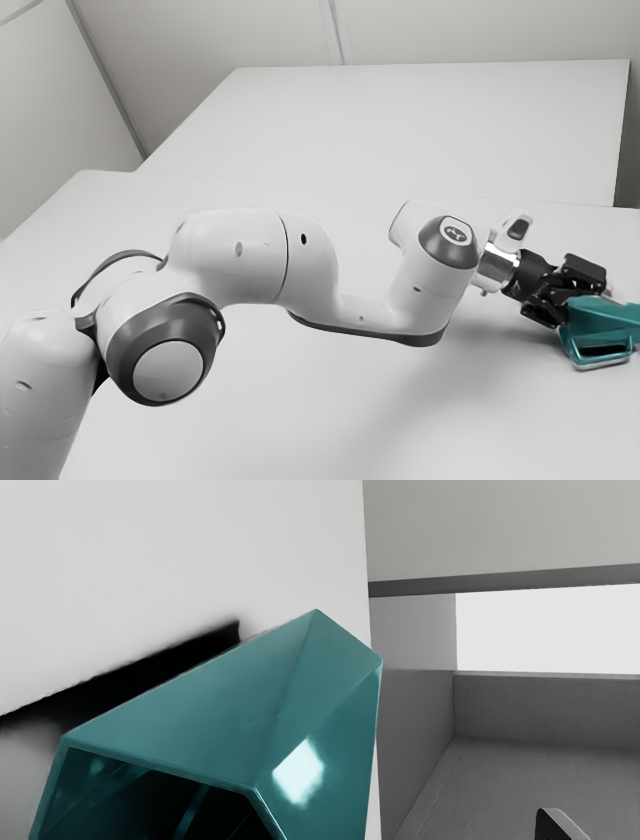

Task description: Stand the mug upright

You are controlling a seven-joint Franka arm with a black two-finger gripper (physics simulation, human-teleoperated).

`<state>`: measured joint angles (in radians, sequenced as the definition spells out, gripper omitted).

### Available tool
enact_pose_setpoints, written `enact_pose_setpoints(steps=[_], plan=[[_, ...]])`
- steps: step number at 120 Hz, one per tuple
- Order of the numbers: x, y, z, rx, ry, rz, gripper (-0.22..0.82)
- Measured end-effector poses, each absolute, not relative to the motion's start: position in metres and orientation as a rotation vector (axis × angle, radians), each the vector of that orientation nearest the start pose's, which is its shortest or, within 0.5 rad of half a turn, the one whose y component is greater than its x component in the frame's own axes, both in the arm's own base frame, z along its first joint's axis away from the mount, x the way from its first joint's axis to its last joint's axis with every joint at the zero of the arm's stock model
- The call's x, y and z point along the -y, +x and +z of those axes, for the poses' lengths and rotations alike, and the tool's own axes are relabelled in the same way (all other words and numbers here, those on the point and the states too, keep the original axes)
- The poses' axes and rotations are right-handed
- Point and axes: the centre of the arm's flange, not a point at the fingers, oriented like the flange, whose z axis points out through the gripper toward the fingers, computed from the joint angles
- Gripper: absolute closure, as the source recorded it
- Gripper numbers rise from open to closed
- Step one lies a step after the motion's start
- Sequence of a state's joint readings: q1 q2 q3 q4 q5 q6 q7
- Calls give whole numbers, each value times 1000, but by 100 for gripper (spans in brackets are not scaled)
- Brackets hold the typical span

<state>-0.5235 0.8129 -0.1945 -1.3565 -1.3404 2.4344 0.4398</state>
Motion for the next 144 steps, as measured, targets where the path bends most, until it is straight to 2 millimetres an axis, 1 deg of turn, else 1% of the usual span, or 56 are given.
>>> enact_pose_setpoints(steps=[29, 54, 64, 77, 93, 105, 113, 118, 125, 132, 144], plan=[[478, 597, 271, 73, 2034, 48, 36], [479, 596, 270, 68, 2026, 41, 62], [479, 596, 274, 71, 2022, 44, 68], [479, 597, 282, 83, 2015, 58, 73], [478, 599, 308, 110, 2003, 95, 76], [476, 598, 345, 142, 1987, 138, 77], [468, 594, 367, 157, 1992, 165, 77], [460, 591, 380, 169, 2002, 182, 78], [446, 584, 394, 172, 2022, 200, 78], [427, 579, 410, 182, 2052, 229, 78], [388, 572, 443, 248, 2143, 309, 78]])
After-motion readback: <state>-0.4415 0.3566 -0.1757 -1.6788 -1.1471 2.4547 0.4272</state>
